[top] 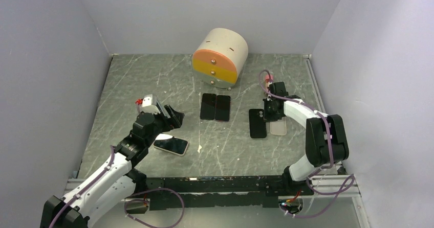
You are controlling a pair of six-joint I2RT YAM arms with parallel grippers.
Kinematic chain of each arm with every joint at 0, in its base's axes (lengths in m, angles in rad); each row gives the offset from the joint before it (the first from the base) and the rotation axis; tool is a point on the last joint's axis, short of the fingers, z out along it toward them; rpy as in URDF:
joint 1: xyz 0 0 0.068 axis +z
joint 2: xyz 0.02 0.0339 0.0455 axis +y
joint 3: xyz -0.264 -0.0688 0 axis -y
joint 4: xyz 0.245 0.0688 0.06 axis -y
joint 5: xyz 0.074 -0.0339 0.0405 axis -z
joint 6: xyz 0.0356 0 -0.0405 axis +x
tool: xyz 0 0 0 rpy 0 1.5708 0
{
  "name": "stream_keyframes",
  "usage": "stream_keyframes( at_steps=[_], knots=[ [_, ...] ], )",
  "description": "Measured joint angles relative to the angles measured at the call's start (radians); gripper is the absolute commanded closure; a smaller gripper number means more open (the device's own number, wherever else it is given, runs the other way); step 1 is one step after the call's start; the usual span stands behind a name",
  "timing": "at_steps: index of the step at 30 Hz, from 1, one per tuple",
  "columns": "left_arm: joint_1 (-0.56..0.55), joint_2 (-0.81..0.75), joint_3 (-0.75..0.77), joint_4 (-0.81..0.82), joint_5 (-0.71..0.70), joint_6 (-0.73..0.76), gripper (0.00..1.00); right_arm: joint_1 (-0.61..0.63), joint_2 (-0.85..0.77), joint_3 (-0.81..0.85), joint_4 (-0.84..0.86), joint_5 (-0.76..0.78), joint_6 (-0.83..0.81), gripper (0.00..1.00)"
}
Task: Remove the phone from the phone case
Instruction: Place the phone case at the center of the board.
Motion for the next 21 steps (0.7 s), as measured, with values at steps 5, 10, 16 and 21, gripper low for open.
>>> stream_keyframes(
  at_steps=[5, 10, 16, 21],
  knots=[
    [0.000, -0.013, 0.000, -0.023, -0.032, -0.008, 0.06, -0.030, 0.026, 0.000, 0.000, 0.025, -0.016, 1.00],
    [0.000, -0.010, 0.000, -0.037, -0.032, -0.015, 0.06, -0.040, 0.038, 0.010, 0.000, 0.057, -0.026, 1.00],
    [0.000, 0.018, 0.006, -0.035, -0.025, -0.015, 0.06, -0.041, 0.045, 0.026, 0.002, 0.085, -0.035, 0.90],
    [0.000, 0.034, 0.007, -0.035, -0.014, -0.015, 0.06, -0.041, 0.058, 0.036, 0.008, 0.102, -0.039, 0.77]
  ],
)
